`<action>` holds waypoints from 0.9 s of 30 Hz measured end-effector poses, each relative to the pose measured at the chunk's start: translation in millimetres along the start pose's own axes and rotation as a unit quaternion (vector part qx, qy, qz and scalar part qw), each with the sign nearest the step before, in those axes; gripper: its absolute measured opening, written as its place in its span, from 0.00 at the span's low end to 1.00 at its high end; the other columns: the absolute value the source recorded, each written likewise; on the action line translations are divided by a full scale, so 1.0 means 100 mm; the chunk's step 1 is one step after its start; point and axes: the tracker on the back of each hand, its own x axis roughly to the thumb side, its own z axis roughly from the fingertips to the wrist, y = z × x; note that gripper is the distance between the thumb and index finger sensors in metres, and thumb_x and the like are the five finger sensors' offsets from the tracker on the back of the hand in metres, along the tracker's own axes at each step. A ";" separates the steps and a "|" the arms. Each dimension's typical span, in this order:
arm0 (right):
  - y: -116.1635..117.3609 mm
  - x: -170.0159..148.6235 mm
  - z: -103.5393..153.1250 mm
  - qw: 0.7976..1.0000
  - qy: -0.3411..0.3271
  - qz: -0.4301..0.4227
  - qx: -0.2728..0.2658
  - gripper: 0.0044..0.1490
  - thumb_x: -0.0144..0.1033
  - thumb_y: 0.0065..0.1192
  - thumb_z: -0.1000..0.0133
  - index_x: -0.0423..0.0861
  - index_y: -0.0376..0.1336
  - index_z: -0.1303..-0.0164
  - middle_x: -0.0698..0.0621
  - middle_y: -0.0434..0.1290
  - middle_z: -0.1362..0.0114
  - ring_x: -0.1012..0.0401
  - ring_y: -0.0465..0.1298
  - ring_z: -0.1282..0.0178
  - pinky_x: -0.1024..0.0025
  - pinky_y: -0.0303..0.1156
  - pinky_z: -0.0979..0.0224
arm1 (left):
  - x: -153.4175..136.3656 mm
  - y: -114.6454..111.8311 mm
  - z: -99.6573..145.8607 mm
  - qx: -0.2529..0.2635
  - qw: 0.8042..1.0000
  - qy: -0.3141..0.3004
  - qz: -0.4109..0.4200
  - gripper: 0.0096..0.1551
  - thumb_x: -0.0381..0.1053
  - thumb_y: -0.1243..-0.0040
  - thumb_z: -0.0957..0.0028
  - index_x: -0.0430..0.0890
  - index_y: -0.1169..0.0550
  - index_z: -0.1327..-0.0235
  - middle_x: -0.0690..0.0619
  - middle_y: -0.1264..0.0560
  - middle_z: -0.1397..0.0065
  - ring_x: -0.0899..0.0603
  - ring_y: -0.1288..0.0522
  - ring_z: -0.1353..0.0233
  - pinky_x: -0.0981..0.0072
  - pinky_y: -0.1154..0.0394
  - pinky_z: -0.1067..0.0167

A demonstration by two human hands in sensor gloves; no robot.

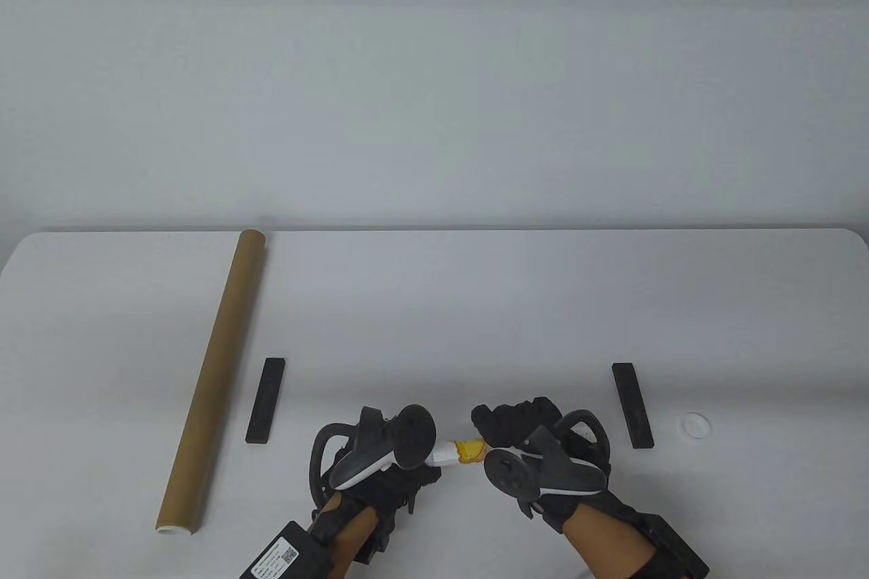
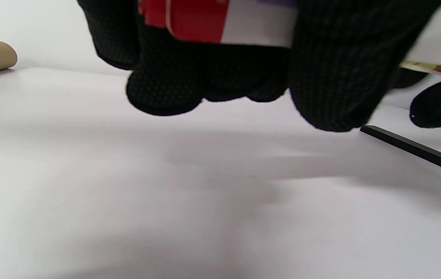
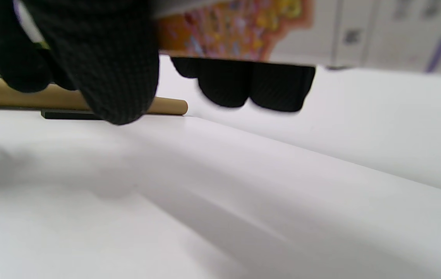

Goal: Roll up map and store in mailing tube

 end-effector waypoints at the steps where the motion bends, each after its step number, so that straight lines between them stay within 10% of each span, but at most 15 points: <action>1: 0.01 0.00 0.00 1.000 0.002 -0.003 0.006 0.43 0.47 0.79 0.49 0.39 0.67 0.27 0.48 0.80 0.43 0.49 0.84 0.47 0.44 0.75 0.38 | 0.01 -0.01 0.00 -0.004 1.000 -0.001 -0.004 0.26 0.68 0.22 0.66 0.62 0.16 0.55 0.59 0.16 0.57 0.50 0.14 0.54 0.57 0.23 0.36; 14: 0.07 -0.19 -0.02 0.998 0.057 0.005 0.021 0.36 0.48 0.80 0.50 0.44 0.70 0.34 0.53 0.80 0.49 0.54 0.84 0.54 0.47 0.77 0.40 | -0.15 0.27 0.10 0.008 0.996 -0.015 0.084 0.49 0.74 0.27 0.66 0.67 0.33 0.29 0.58 0.29 0.25 0.44 0.23 0.28 0.48 0.32 0.25; 20: 0.07 -0.28 0.01 0.997 0.073 -0.007 0.019 0.36 0.48 0.80 0.50 0.44 0.70 0.35 0.53 0.80 0.49 0.54 0.84 0.54 0.47 0.77 0.40 | -0.88 0.77 0.23 0.131 0.971 0.126 0.157 0.45 0.69 0.26 0.60 0.65 0.33 0.28 0.56 0.30 0.24 0.41 0.24 0.26 0.47 0.33 0.25; 27: 0.07 -0.29 0.01 0.997 0.074 -0.014 0.016 0.36 0.48 0.80 0.50 0.44 0.70 0.35 0.53 0.80 0.49 0.54 0.84 0.54 0.47 0.77 0.40 | -2.06 0.73 0.25 0.112 0.919 0.337 0.172 0.49 0.67 0.26 0.58 0.64 0.38 0.26 0.55 0.36 0.19 0.37 0.30 0.21 0.44 0.36 0.23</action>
